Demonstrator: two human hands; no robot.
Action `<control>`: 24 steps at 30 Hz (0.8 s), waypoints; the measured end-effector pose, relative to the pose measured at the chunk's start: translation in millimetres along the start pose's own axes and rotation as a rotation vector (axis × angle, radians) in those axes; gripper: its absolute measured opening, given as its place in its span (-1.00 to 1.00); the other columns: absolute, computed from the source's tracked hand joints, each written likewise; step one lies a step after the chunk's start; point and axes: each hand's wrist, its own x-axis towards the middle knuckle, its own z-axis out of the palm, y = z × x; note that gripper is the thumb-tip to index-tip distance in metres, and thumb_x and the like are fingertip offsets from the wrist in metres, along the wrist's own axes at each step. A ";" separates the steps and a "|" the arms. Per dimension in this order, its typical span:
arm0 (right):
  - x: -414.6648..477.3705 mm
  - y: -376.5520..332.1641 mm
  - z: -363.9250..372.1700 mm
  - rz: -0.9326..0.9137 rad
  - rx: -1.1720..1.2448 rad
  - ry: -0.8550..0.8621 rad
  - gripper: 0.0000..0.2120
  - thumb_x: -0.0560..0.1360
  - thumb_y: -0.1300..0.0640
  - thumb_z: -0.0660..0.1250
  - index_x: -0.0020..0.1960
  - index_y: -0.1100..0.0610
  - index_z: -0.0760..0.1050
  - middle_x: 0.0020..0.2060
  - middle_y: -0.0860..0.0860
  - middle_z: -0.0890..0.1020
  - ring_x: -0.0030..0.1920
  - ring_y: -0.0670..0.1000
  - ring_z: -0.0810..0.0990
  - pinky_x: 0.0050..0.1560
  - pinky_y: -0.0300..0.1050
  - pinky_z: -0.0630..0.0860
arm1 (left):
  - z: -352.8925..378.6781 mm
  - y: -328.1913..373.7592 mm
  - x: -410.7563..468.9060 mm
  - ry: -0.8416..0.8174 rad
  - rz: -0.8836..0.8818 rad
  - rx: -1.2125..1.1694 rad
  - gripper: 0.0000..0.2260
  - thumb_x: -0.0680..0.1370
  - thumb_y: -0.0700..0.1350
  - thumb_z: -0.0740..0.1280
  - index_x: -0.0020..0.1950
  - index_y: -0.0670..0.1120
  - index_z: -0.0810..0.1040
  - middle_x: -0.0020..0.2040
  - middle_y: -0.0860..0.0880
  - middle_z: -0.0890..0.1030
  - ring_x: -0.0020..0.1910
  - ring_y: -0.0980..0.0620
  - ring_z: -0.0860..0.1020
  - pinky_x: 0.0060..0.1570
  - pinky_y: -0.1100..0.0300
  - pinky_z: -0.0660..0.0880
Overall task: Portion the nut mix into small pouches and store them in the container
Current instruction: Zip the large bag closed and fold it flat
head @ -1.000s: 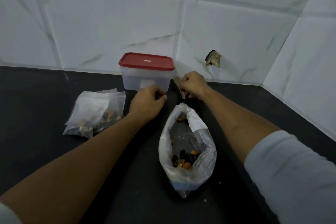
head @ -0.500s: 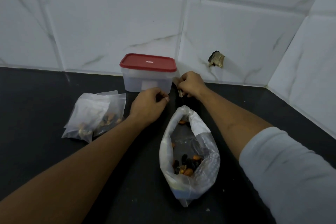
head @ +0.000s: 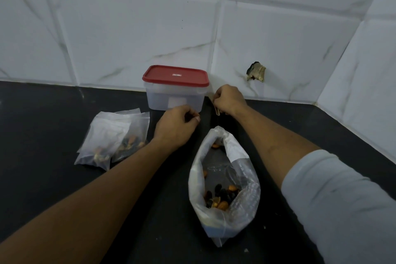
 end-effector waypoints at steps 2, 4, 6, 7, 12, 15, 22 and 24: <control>-2.3 -1.0 -1.2 -0.004 -0.010 0.001 -0.85 0.51 0.27 0.34 -0.01 0.22 0.68 -0.13 0.14 0.70 -0.12 0.14 0.67 -0.10 -0.04 0.62 | -0.3 0.1 -0.3 0.000 -0.001 -0.001 -0.89 0.62 -0.04 0.38 0.12 0.02 0.65 0.05 0.09 0.67 0.04 0.13 0.60 0.14 0.05 0.58; -7.2 -0.8 -5.7 -0.010 -0.016 0.017 -0.84 0.52 0.24 0.32 -0.01 0.22 0.68 -0.11 0.13 0.70 -0.10 0.14 0.66 -0.03 0.00 0.64 | -0.6 1.7 -1.0 -0.003 0.000 0.003 -0.89 0.62 -0.04 0.37 0.12 0.03 0.64 0.07 0.08 0.67 0.05 0.12 0.59 0.14 0.08 0.56; -14.4 -1.2 -14.6 -0.007 -0.008 0.030 -0.83 0.52 0.24 0.32 0.01 0.20 0.68 -0.11 0.11 0.71 -0.09 0.13 0.67 -0.01 0.02 0.65 | -1.8 4.0 -1.9 -0.006 -0.002 0.005 -0.89 0.62 -0.04 0.37 0.13 0.02 0.64 0.07 0.08 0.66 0.06 0.12 0.59 0.14 0.10 0.55; -18.9 -1.4 -19.7 -0.006 -0.005 0.031 -0.82 0.51 0.26 0.31 0.02 0.18 0.68 -0.11 0.10 0.71 -0.09 0.13 0.69 -0.01 0.03 0.66 | -2.5 4.7 -2.5 -0.009 -0.004 0.005 -0.88 0.63 -0.04 0.37 0.14 0.02 0.63 0.08 0.08 0.66 0.07 0.12 0.59 0.14 0.11 0.54; -66.3 -5.7 -54.7 0.024 0.084 -0.027 -0.84 0.56 0.25 0.27 0.01 0.10 0.61 -0.16 0.08 0.71 -0.20 0.06 0.74 -0.26 -0.07 0.66 | -9.9 12.6 -9.5 -0.071 -0.013 -0.001 -0.84 0.62 -0.04 0.38 0.19 0.01 0.62 0.13 0.05 0.66 0.11 0.11 0.58 0.16 0.11 0.53; -108.9 -6.4 -74.0 0.049 0.147 -0.102 -0.89 0.59 0.22 0.30 0.04 0.11 0.59 -0.12 0.07 0.70 -0.25 0.01 0.74 -0.38 -0.17 0.59 | -19.4 20.7 -19.9 -0.127 -0.051 -0.060 -0.78 0.62 -0.07 0.39 0.26 -0.03 0.61 0.18 0.03 0.64 0.15 0.10 0.56 0.15 0.17 0.46; -206.7 0.0 -93.9 0.142 0.296 -0.309 -0.76 0.65 -0.02 0.35 0.09 0.18 0.56 -0.04 0.15 0.69 -0.26 0.06 0.68 -0.42 -0.12 0.56 | -52.1 48.9 -79.8 -0.208 -0.107 -0.201 -0.73 0.62 0.04 0.37 0.26 -0.04 0.56 0.09 -0.03 0.65 0.01 0.01 0.65 0.06 -0.01 0.65; -229.2 -3.6 -96.2 0.183 0.286 -0.371 -0.69 0.66 -0.10 0.31 0.12 0.16 0.54 -0.04 0.17 0.69 -0.27 0.07 0.68 -0.41 -0.12 0.56 | -62.9 58.1 -101.7 -0.299 -0.132 -0.127 -0.67 0.63 0.13 0.33 0.30 -0.01 0.50 0.09 -0.02 0.63 -0.02 0.00 0.65 -0.06 0.05 0.65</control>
